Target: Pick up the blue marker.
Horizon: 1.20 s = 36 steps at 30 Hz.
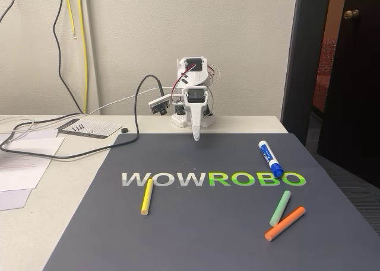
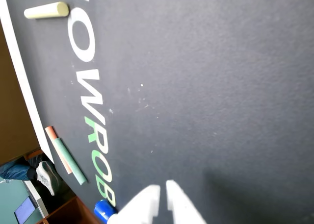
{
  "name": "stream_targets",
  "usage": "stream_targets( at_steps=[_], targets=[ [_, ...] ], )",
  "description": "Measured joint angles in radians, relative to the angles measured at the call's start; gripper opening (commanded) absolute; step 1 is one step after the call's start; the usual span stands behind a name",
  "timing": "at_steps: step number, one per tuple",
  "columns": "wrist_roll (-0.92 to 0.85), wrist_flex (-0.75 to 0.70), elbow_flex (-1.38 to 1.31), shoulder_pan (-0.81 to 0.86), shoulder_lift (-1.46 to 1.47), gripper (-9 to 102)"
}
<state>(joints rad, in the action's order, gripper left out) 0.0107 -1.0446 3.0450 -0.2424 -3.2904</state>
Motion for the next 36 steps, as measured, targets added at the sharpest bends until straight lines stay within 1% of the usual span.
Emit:
stream_targets(
  at_steps=[3, 5, 11, 14, 17, 21, 26, 29, 31, 34, 36],
  targets=[
    [0.017, 0.026, 0.000, -0.003, 0.000, 0],
    [-0.002, 0.060, 0.000, -0.003, 0.000, 0],
    [-0.158, 0.169, -0.009, 0.043, 0.000, 0],
    [-0.278, 0.227, -0.055, 0.035, 0.025, 0],
    [-0.365, 0.272, -0.209, -0.005, 0.232, 0],
    [-0.515, 0.244, -0.520, -0.081, 0.592, 0],
    [-0.710, 0.121, -0.857, -0.127, 0.931, 0],
    [-0.796, 0.074, -0.974, -0.141, 1.046, 0],
    [-0.874, 0.077, -1.005, -0.166, 1.101, 0],
    [-0.945, 0.067, -1.042, -0.190, 1.154, 0],
    [-0.980, 0.017, -1.106, -0.210, 1.213, 0]
  ],
)
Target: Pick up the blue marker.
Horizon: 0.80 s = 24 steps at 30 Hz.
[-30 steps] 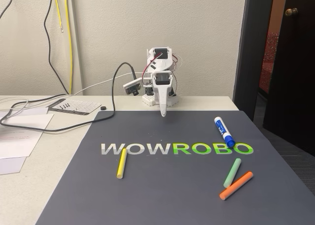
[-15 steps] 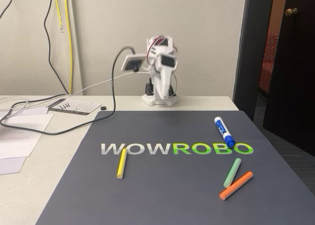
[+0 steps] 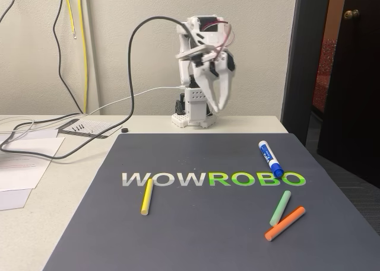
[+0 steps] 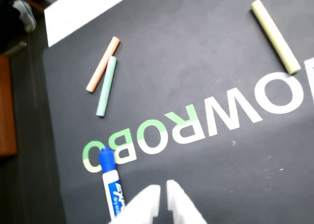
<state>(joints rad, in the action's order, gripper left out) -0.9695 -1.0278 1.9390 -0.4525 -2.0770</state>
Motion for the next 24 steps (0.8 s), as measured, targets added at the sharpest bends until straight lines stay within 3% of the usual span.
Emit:
stream_targets(
  at_steps=[8, 14, 19, 24],
  targets=[
    [-0.012, -0.232, -0.298, -0.144, 0.261, 0],
    [-0.060, -0.472, -0.664, -0.235, 0.575, 0],
    [-0.075, -0.540, -0.824, -0.275, 0.724, 0],
    [-0.103, -0.600, -0.939, -0.301, 0.848, 7]
  ],
)
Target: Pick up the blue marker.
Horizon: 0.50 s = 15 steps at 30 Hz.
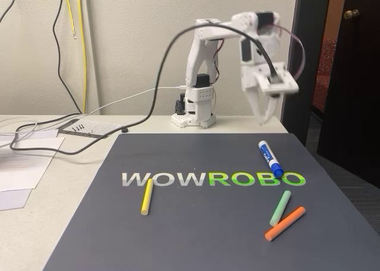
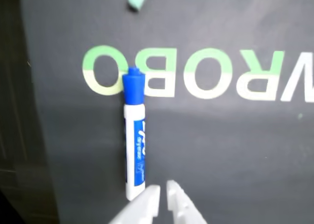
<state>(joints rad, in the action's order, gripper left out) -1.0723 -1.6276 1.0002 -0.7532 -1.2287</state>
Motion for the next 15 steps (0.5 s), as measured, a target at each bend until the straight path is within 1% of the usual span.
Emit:
stream_targets(
  at_steps=[5, 15],
  targets=[
    [-0.012, -0.040, -0.043, -0.015, 0.095, 9],
    [-0.015, -0.040, -0.043, -0.028, 0.183, 23]
  ],
)
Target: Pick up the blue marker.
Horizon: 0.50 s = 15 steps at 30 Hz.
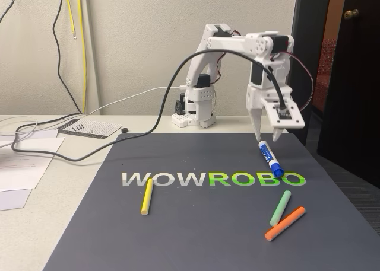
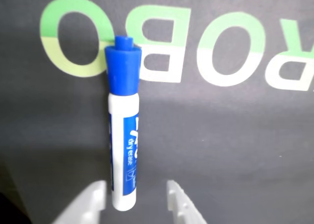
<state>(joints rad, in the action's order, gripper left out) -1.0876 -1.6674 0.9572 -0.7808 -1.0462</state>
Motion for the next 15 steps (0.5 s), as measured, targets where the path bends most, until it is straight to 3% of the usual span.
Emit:
stream_targets(
  at_steps=[15],
  targets=[
    [0.066, 0.121, -0.002, -0.017, 0.107, 31]
  ],
)
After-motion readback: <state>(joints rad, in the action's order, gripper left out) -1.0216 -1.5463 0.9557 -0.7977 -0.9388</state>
